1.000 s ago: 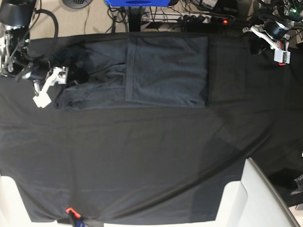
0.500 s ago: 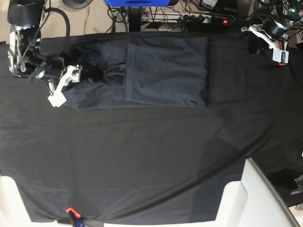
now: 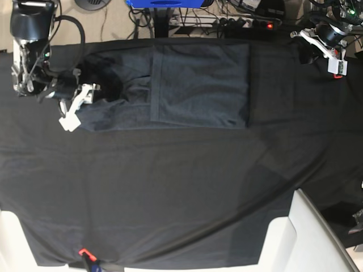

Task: Fold the T-shirt properly
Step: 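Grasp the shirt's opposite side edge with the right gripper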

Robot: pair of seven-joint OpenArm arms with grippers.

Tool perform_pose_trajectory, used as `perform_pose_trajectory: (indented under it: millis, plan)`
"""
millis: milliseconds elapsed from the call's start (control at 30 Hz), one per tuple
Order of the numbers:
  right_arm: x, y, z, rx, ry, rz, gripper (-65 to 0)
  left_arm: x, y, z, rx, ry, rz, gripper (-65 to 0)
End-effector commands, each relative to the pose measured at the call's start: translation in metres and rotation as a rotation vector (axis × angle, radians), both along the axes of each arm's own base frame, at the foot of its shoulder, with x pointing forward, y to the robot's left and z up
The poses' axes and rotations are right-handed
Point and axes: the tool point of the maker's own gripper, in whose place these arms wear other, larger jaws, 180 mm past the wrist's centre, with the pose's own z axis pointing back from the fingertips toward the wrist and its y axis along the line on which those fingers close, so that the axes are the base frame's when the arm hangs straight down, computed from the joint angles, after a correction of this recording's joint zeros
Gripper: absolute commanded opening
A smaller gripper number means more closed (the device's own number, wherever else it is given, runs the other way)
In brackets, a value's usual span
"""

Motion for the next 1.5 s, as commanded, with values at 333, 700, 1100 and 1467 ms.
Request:
perform_pose_trajectory:
  millis: [333,700,1100,1467]
  plan:
    - [-0.015,-0.008,-0.010,-0.051,0.063,0.043,-35.9,0.006,0.008,0.012,0.020,-0.036,-0.012,-65.0]
    - [-0.019,-0.007,-0.016,-0.040,0.095,0.036,-56.4,0.007,0.008,0.012,0.019,-0.038,-0.011,-65.0]
    - [-0.006,-0.010,-0.007,-0.067,0.086,-0.002,-64.4,0.006,0.012,0.014,0.033,-0.033,-0.021,-65.0]
    - [0.003,0.021,0.038,-0.096,0.040,0.114,-64.4,-0.044,0.070,-0.007,0.247,0.180,0.009,-65.0]
